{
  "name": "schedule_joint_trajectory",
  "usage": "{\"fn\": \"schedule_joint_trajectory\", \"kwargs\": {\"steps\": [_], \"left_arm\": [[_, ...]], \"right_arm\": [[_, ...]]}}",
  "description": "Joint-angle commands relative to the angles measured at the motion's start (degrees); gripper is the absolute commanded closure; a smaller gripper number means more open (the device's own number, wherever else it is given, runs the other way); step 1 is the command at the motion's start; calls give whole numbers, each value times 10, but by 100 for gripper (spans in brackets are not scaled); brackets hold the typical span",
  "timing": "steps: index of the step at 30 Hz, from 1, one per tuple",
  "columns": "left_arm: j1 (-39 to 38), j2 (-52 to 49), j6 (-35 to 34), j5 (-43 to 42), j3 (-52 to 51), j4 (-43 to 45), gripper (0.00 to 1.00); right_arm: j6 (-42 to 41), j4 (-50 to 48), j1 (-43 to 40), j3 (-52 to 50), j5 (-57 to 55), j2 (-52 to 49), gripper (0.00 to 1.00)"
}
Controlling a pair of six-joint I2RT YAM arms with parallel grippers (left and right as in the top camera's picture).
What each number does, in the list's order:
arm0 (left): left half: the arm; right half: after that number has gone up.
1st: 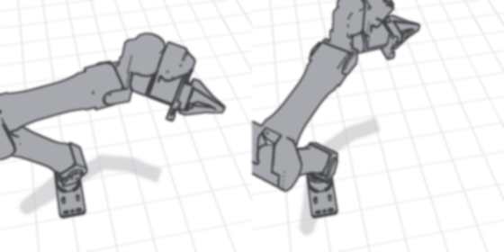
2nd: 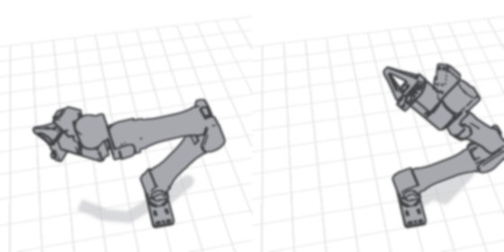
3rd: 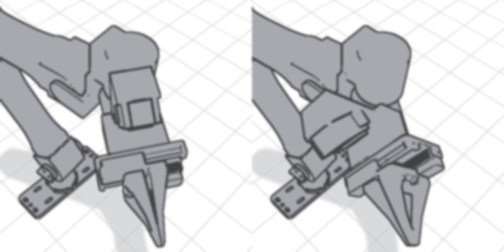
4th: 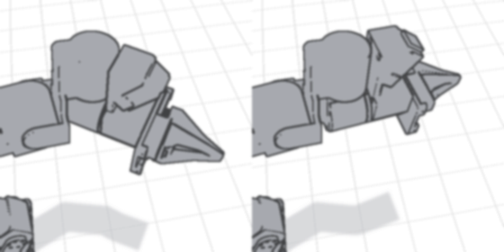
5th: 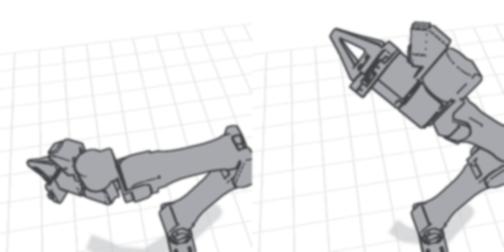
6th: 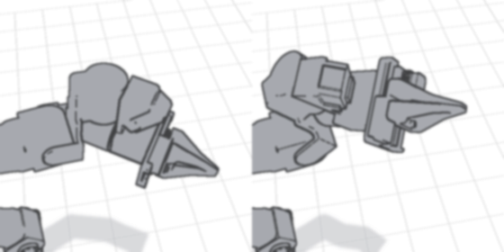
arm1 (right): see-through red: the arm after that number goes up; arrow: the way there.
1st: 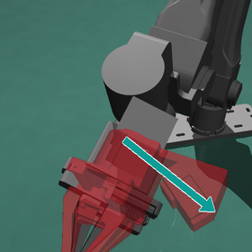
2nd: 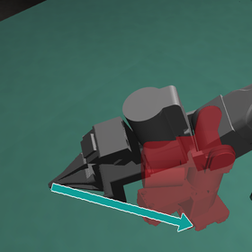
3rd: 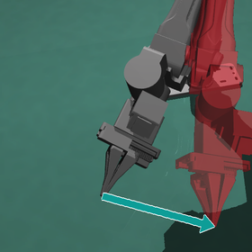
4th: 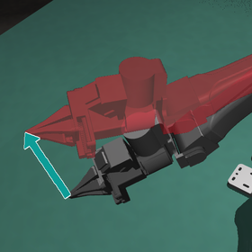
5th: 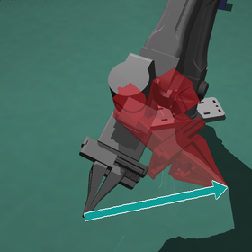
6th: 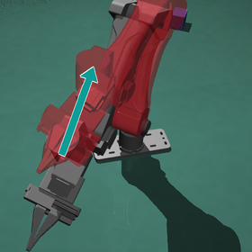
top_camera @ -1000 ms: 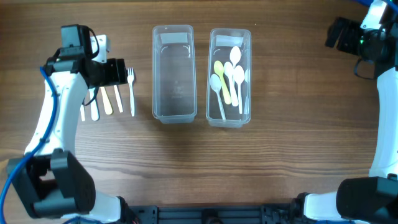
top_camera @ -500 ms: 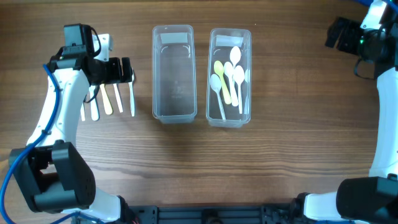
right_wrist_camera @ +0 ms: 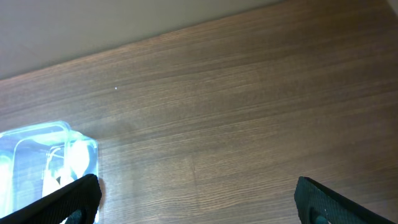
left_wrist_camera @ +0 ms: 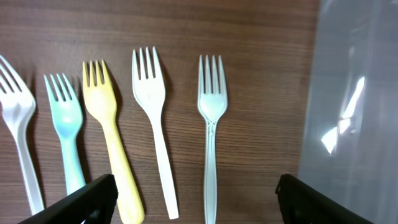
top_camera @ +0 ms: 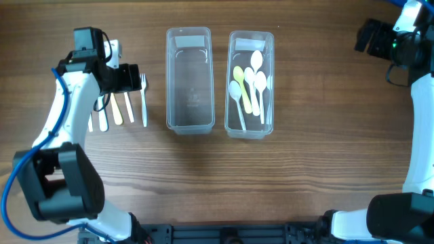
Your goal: Pack container
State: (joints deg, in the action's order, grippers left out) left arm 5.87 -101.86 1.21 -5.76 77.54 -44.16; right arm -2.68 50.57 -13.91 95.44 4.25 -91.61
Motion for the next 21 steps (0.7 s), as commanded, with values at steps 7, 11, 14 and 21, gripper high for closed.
{"fn": "schedule_joint_trajectory", "kwargs": {"steps": [7, 11, 14, 21], "left_arm": [[-2, -75, -19, 35, 4, -2, 27], [0, -97, -19, 39, 4, 0, 27], [4, -115, -19, 39, 4, 0, 28], [17, -143, -26, 40, 4, 12, 37]], "right_arm": [[6, -2, 2, 1, 2, -3, 0], [6, -2, 2, 1, 2, -3, 0], [6, -2, 2, 1, 2, -3, 0], [6, -2, 2, 1, 2, -3, 0]]}}
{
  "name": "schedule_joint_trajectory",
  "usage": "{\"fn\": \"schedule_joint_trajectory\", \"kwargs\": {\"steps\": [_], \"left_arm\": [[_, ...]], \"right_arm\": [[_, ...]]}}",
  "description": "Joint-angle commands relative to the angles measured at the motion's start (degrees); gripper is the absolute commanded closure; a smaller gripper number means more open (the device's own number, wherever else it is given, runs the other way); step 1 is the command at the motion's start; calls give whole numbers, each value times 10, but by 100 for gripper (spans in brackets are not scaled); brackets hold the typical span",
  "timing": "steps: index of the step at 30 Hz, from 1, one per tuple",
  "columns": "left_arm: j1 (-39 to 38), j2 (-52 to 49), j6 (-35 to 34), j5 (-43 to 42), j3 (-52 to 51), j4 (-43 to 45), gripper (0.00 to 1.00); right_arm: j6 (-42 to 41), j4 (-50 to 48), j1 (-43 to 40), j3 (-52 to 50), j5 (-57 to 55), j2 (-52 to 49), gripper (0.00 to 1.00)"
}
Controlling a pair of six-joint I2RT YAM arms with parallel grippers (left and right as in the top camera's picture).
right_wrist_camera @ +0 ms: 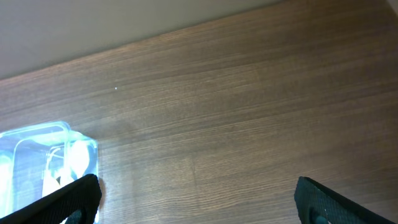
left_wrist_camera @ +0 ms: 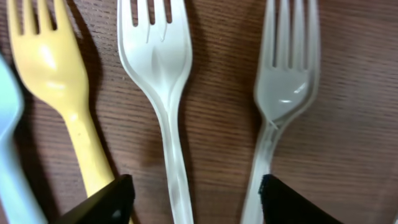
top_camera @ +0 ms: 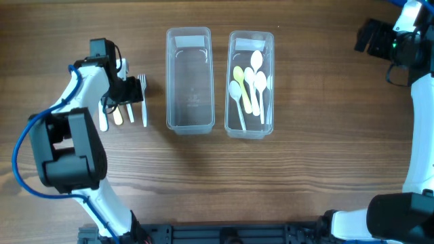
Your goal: Pack container
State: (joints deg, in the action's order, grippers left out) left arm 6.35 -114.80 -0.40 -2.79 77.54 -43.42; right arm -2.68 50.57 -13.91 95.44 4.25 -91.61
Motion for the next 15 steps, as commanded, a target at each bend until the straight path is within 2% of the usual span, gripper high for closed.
{"fn": "schedule_joint_trajectory", "kwargs": {"steps": [1, 15], "left_arm": [[16, -14, -16, 10, 4, 8, 37], [29, -18, -22, 7, 4, 30, 38]], "right_arm": [[6, -2, 2, 1, 2, -3, 0], [6, -2, 2, 1, 2, -3, 0]]}}
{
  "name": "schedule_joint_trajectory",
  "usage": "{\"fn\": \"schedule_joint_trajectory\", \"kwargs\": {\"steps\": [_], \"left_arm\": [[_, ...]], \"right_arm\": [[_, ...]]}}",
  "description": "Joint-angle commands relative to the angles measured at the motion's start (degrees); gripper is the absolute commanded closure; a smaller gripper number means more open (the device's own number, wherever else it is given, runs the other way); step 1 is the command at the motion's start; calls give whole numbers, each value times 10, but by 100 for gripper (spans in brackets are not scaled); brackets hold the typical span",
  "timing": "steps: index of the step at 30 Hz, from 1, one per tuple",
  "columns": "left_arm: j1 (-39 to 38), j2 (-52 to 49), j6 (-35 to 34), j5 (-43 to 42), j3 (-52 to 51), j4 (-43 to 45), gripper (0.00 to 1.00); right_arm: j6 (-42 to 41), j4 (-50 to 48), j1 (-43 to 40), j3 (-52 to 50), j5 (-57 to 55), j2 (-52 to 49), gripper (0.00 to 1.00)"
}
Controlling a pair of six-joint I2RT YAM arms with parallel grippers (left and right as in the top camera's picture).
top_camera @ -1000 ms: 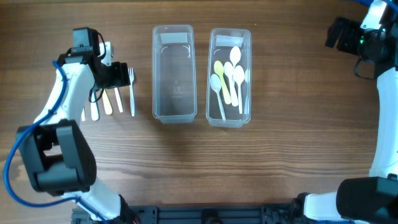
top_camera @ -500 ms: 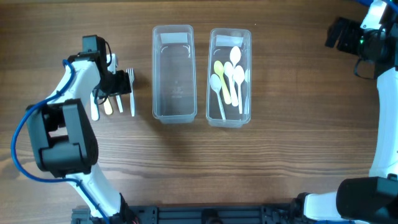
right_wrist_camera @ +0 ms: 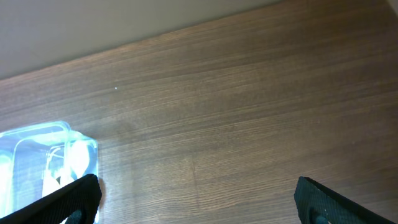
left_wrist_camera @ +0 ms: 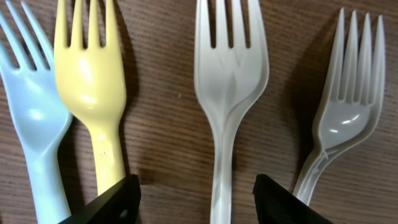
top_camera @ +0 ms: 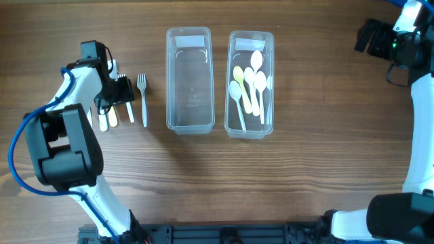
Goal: Pack container
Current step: 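Lower the left gripper onto the rightmost white fork and close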
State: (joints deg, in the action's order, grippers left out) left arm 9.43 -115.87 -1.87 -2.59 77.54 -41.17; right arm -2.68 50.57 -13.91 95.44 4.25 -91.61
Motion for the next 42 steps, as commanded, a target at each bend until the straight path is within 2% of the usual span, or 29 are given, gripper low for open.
{"fn": "schedule_joint_trajectory", "kwargs": {"steps": [1, 7, 16, 32, 38, 42], "left_arm": [[-2, -8, -8, 5, 4, 10, 39], [-2, -10, -8, 5, 4, 25, 44], [-2, -11, -8, -15, 4, 39, 43], [-7, -12, -19, -29, 4, 59, 56], [-13, -12, -19, -29, 3, 59, 67], [-16, -12, -19, -29, 3, 58, 68]], "right_arm": [[6, -2, 2, 1, 2, -3, 0], [6, -2, 2, 1, 2, -3, 0], [6, -2, 2, 1, 2, -3, 0], [6, -2, 2, 1, 2, -3, 0], [6, -2, 2, 1, 2, -3, 0], [6, -2, 2, 1, 2, -3, 0]]}}
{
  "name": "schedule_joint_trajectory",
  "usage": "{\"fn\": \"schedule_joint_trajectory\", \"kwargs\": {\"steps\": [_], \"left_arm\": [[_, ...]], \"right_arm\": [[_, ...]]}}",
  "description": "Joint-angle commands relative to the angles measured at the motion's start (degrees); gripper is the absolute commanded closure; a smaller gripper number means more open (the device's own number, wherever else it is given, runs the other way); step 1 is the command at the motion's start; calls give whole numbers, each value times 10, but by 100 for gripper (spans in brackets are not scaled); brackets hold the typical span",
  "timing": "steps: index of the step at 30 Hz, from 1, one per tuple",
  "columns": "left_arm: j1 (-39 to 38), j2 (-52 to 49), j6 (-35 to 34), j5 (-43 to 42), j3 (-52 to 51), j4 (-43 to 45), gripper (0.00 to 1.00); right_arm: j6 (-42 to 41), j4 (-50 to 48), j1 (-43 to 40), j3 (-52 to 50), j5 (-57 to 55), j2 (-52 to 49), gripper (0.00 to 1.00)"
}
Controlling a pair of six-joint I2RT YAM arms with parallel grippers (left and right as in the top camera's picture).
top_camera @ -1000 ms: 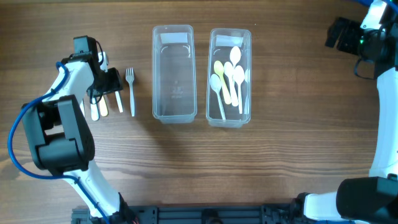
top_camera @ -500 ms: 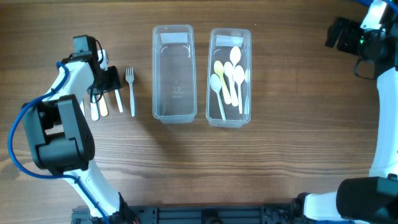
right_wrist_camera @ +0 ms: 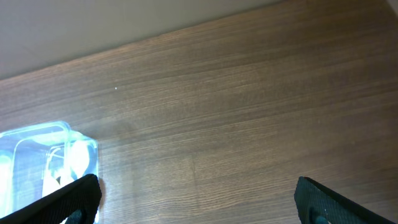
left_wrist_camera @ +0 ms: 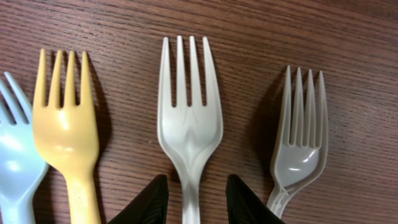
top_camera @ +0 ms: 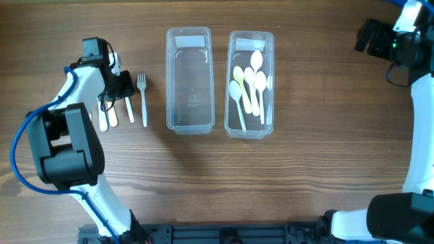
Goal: Pack container
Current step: 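Lower the left gripper onto the rightmost white fork and close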
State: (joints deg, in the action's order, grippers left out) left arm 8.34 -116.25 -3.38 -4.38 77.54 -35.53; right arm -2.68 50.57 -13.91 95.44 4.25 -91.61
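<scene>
Several plastic forks lie in a row on the table left of the containers. In the left wrist view they are a pale blue fork (left_wrist_camera: 15,155), a yellow fork (left_wrist_camera: 65,137), a white fork (left_wrist_camera: 186,134) and a clear fork (left_wrist_camera: 301,149). My left gripper (left_wrist_camera: 196,202) is low over them and open, its jaws narrowed on either side of the white fork's handle with small gaps showing. The empty clear container (top_camera: 189,80) stands right of the forks. My right gripper (right_wrist_camera: 199,199) hangs open and empty at the far right (top_camera: 369,35).
A second clear container (top_camera: 251,118) right of the empty one holds several white and yellow spoons (top_camera: 252,81). The wooden table (top_camera: 319,149) stretches bare to the right and front. The left arm (top_camera: 74,95) arches over the fork row.
My left gripper's jaws have narrowed from a wide span to close on both sides of the white fork's handle. The view has pulled back a little toward the handles. The right arm is unchanged.
My left gripper first hung wide open above the fork row with the empty container's edge in sight. It was then low over the white and clear forks, then centred on the white fork. Now its jaws bracket that fork's handle. The right arm stayed put.
</scene>
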Motion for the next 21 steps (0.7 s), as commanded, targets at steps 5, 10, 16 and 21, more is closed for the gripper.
{"fn": "schedule_joint_trajectory", "kwargs": {"steps": [5, 10, 16, 21], "left_arm": [[-7, -9, -4, -11, 1, -1, 68], [-7, -23, -3, -7, -5, 2, 66], [-7, -48, -4, -7, -5, 4, 68], [-7, -51, -3, -7, -5, 4, 89]], "right_arm": [[6, -2, 2, 1, 2, -3, 0], [6, -2, 2, 1, 2, -3, 0], [6, -2, 2, 1, 2, -3, 0], [6, -2, 2, 1, 2, -3, 0]]}}
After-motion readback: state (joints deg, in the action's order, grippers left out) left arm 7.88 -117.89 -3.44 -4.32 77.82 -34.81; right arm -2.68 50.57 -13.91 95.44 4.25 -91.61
